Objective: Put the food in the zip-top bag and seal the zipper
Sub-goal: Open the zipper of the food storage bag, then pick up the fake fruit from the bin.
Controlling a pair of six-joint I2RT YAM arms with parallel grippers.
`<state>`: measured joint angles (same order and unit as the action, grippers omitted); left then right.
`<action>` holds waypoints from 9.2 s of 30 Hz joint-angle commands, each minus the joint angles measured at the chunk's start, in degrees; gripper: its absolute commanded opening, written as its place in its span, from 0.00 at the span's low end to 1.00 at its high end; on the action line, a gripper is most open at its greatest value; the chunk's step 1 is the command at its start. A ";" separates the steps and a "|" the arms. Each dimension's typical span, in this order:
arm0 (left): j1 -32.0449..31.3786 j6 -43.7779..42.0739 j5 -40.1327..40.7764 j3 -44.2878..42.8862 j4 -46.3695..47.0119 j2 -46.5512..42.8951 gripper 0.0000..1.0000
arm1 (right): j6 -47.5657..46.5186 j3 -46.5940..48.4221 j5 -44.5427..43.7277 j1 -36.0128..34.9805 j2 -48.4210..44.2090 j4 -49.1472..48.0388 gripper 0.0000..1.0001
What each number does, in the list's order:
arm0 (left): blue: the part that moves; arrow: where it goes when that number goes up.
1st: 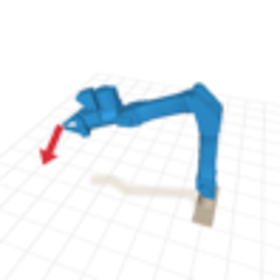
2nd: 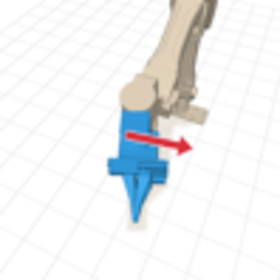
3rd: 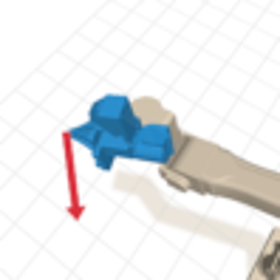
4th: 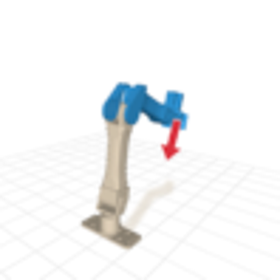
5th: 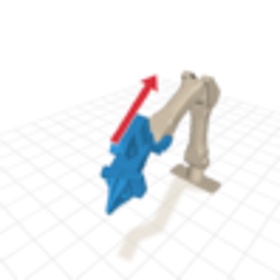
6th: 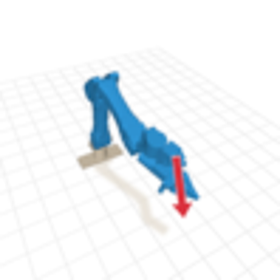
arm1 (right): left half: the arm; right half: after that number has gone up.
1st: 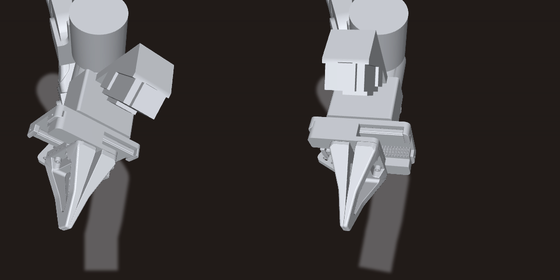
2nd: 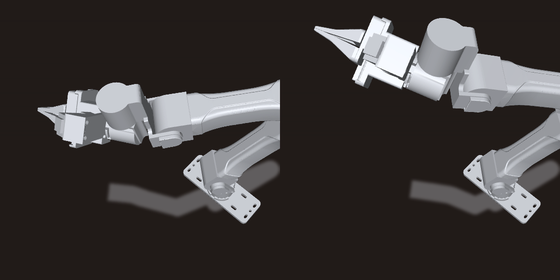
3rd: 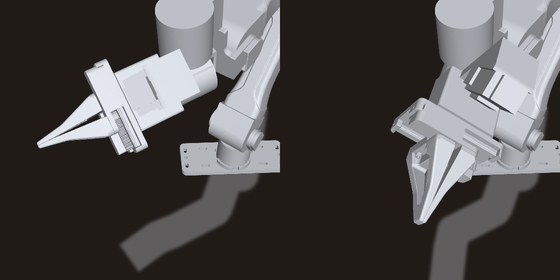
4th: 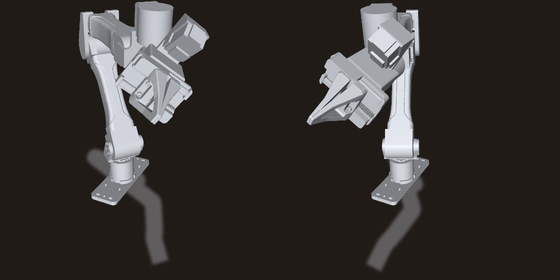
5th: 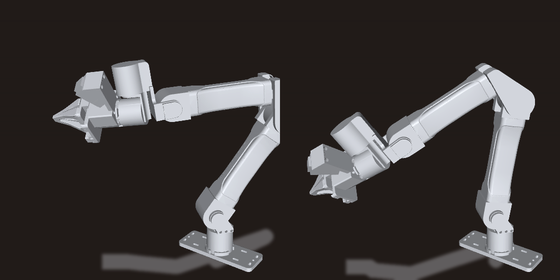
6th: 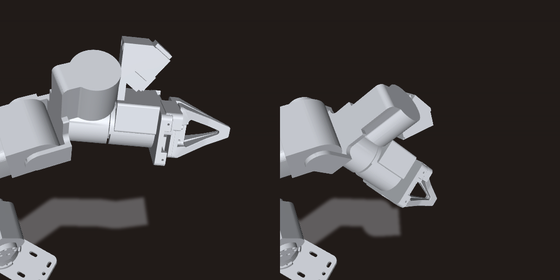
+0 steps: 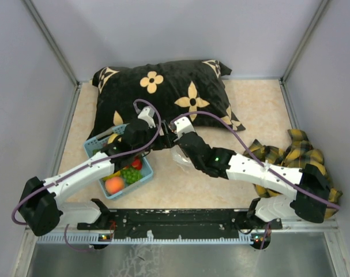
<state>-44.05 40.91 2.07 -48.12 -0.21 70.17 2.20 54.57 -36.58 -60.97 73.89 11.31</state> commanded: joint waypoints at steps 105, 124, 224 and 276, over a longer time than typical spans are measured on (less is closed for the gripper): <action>2.96 1.90 2.49 10.95 5.74 0.93 0.34 | -8.60 -5.63 -15.36 -4.36 -0.64 -15.39 0.00; 3.00 0.05 -2.15 10.13 4.29 -7.42 0.41 | -5.37 -5.22 -6.58 0.24 -3.89 -10.67 0.01; 20.68 10.52 8.36 8.85 -49.40 -5.55 0.84 | -8.61 -14.97 0.10 4.17 -8.51 -19.94 0.02; 10.74 6.30 -19.44 5.35 -11.09 -22.59 0.61 | -3.43 -4.61 1.11 4.19 -1.03 -8.01 0.00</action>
<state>-30.61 47.72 -15.00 -40.97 -20.73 45.19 -3.51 46.50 -35.64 -57.21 72.27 3.11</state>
